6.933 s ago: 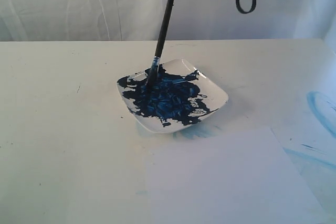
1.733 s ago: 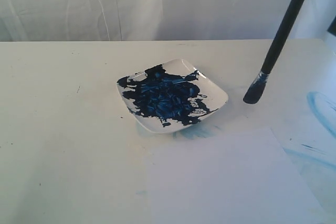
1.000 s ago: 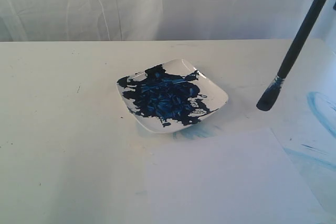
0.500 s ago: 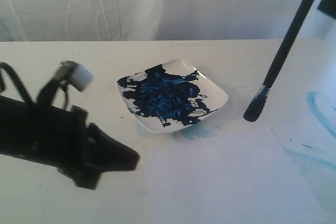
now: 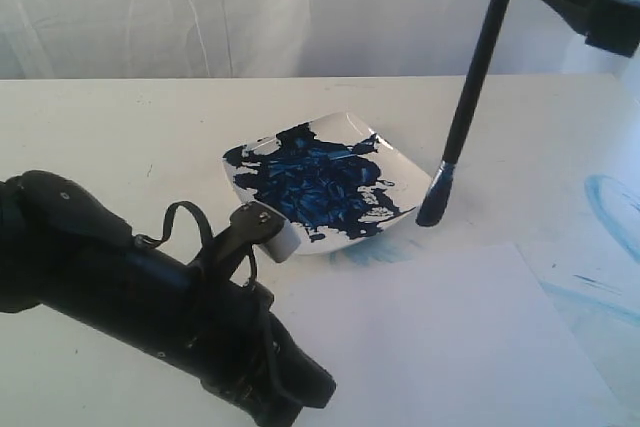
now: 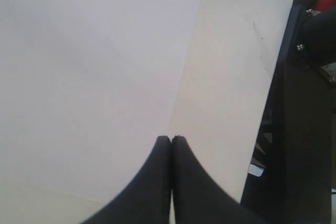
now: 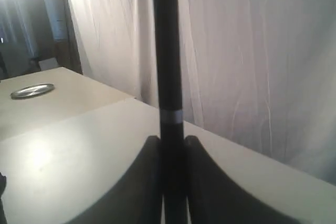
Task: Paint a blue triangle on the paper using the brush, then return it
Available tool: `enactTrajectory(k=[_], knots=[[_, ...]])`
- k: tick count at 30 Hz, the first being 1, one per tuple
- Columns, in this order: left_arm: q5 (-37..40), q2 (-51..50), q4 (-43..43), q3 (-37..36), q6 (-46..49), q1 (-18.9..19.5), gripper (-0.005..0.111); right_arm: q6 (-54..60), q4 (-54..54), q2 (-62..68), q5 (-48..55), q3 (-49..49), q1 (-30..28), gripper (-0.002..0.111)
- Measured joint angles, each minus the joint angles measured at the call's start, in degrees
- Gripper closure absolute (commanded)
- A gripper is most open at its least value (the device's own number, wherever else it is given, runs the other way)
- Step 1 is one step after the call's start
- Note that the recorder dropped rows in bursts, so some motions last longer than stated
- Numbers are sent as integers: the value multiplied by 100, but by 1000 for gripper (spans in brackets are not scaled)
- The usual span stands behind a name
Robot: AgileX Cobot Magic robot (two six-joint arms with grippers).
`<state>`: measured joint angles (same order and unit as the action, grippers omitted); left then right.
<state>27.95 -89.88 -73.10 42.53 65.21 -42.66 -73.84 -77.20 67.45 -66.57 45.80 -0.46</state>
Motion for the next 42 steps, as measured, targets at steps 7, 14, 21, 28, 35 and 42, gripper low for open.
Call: enactTrajectory(k=[7,14,21,28,35,42], knots=[[-100,-439,-393,0,345,0,107,-47,-520,623,-158,-2,-416,108],[-174,-1007,-550,0,556,0,107,-35,-473,623,-237,-2,-390,108],[-178,-1293,-731,0,746,0,107,12,-485,753,-274,-2,48,108],[-200,-1480,-806,0,783,0,107,263,-571,1063,-274,-2,411,108],[-225,-1492,-821,0,783,0,107,854,-621,1419,-220,-2,794,108],[-257,-1492,-821,0,796,0,107,1470,-286,1785,-262,-2,1041,108]])
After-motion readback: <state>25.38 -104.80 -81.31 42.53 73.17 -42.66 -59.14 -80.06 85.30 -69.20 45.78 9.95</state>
